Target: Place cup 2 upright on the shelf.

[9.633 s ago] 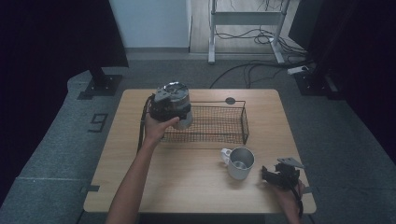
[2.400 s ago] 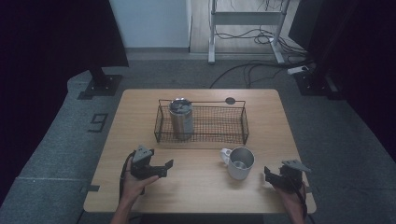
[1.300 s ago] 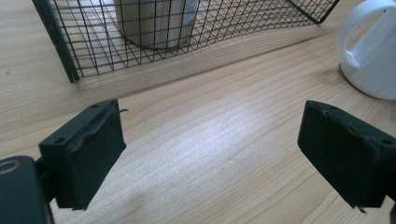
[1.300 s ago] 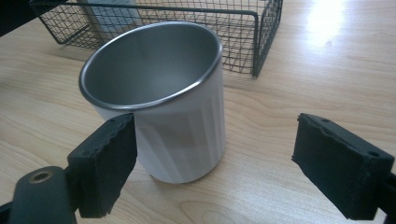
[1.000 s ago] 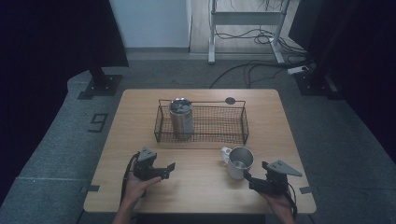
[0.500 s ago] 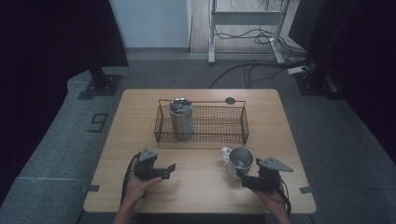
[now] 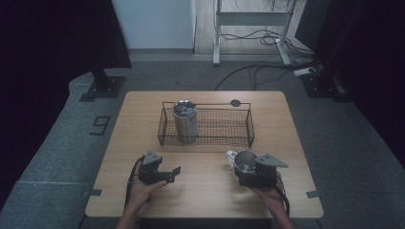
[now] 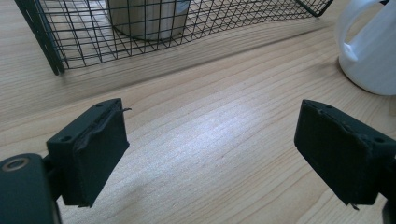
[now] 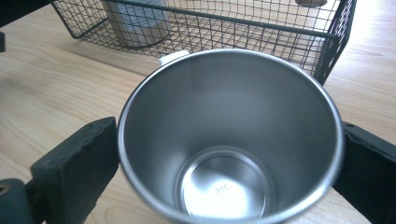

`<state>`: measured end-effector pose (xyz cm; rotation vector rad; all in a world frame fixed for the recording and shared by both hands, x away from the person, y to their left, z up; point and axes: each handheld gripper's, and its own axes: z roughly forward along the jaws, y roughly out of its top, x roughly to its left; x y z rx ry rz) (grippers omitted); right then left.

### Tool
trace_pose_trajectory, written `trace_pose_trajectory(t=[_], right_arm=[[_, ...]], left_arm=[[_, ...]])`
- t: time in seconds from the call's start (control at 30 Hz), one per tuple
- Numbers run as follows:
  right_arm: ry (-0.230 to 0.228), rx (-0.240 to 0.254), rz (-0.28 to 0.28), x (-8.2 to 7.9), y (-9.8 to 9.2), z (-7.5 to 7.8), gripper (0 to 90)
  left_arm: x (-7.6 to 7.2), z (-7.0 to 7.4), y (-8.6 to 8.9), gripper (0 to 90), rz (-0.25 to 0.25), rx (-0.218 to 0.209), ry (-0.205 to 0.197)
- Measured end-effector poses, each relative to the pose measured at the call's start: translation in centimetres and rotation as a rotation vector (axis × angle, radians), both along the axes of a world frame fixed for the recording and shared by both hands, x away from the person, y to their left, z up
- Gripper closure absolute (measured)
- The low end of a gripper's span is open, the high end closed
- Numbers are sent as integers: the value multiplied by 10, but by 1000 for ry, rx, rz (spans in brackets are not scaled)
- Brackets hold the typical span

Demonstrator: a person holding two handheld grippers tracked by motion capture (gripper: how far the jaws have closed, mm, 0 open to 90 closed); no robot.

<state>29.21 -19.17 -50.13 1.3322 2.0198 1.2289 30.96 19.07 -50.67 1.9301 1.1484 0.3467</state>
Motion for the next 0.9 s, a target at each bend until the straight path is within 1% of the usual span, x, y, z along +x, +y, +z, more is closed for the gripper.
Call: trace_pose_trajectory(t=[0.13,0.2,0.33,0.4,0.47,0.57,0.73,0.9], right_arm=[[-2,-23,-2,8,5,-3,6],[7,-36,-4,12,7,-5,7],[13,-34,-5,17,9,-10,23],[7,-30,-2,16,9,-10,38],[-11,-51,-2,15,10,-10,48],[-15,-55,-4,15,10,-10,52],[-11,-67,-4,14,11,-9,56],[-8,-69,5,15,9,-8,57]], left_arm=[[-1,1,-1,103,-5,-1,-5],[-1,1,-1,104,-6,-1,-5],[0,-1,0,105,-3,0,2],[0,-2,1,107,-1,1,3],[0,-1,1,107,2,-1,0],[0,-1,1,108,1,-1,-2],[0,-3,0,108,-2,7,5],[1,-3,-1,112,2,7,5]])
